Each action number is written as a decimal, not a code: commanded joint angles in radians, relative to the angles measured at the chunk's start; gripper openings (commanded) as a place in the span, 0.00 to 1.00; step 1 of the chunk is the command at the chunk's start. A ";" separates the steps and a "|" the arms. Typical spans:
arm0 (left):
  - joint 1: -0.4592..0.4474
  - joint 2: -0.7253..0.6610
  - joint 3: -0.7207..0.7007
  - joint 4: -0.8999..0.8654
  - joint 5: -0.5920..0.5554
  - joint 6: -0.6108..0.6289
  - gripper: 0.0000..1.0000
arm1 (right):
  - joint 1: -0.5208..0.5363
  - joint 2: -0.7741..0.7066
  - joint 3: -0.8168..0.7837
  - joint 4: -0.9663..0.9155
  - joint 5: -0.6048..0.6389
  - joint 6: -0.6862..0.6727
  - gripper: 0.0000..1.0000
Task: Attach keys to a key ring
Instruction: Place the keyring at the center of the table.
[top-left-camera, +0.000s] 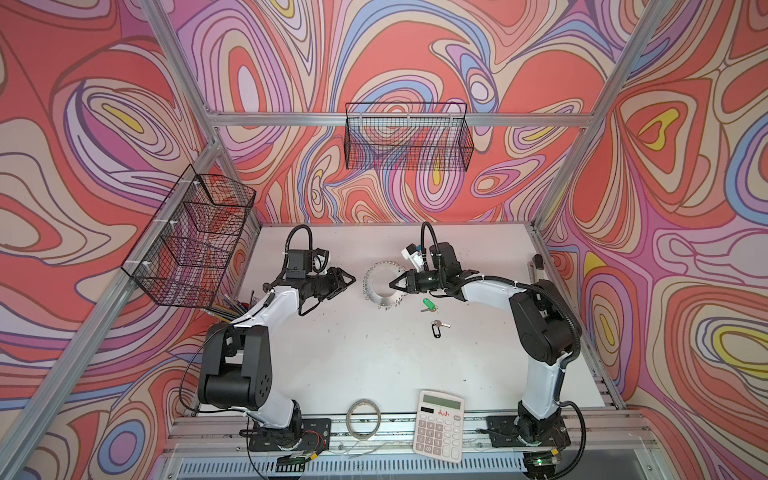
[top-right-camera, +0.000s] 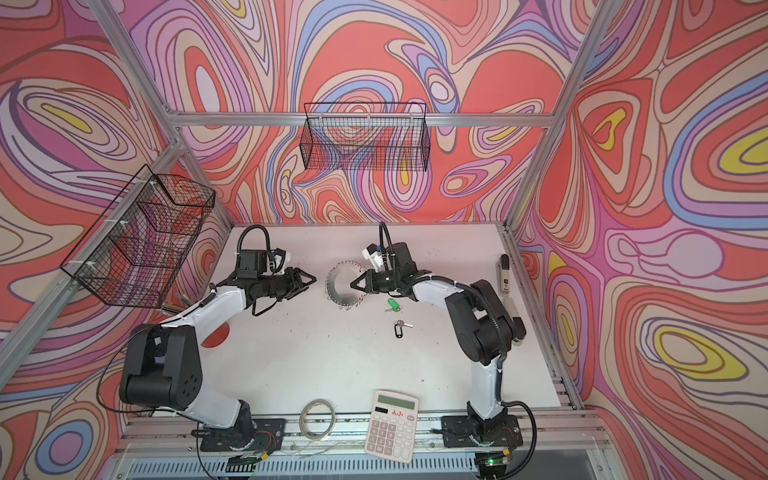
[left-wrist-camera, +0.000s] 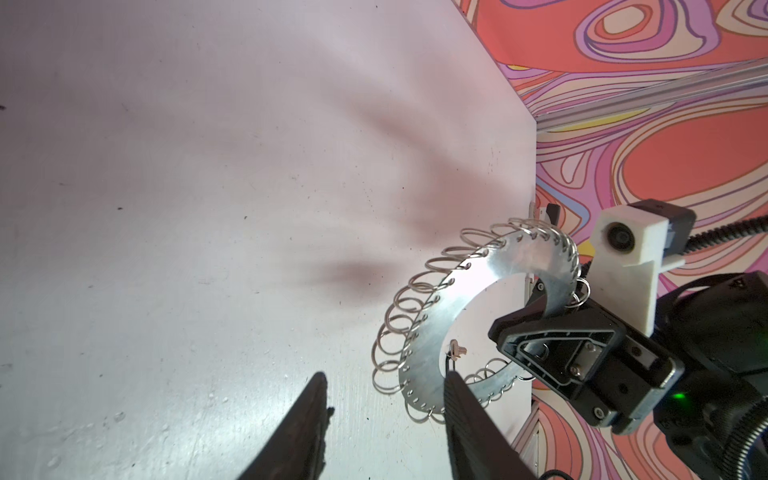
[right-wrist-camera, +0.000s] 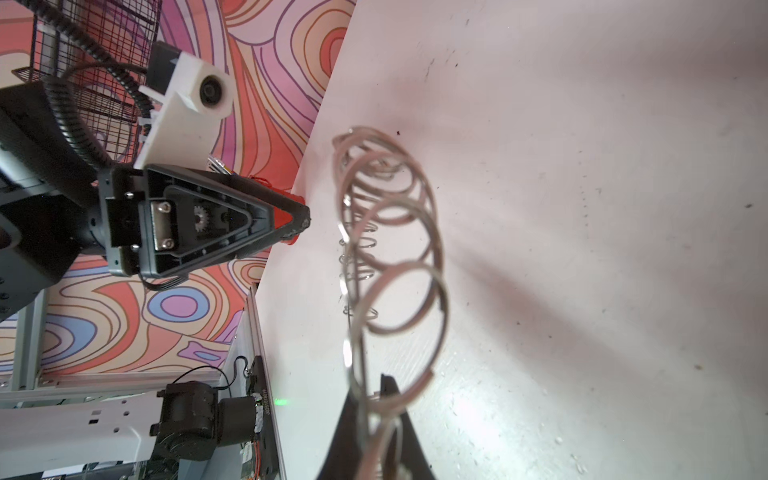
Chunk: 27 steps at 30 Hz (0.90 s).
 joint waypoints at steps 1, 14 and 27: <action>0.006 -0.050 0.025 -0.069 -0.074 -0.008 0.48 | -0.003 -0.045 -0.039 0.073 0.056 -0.009 0.00; -0.062 -0.082 0.093 -0.268 -0.253 -0.018 0.49 | 0.003 0.047 -0.143 0.252 0.014 0.044 0.00; -0.095 -0.132 0.028 -0.208 -0.319 -0.008 0.49 | 0.022 0.139 -0.102 0.222 -0.024 0.026 0.00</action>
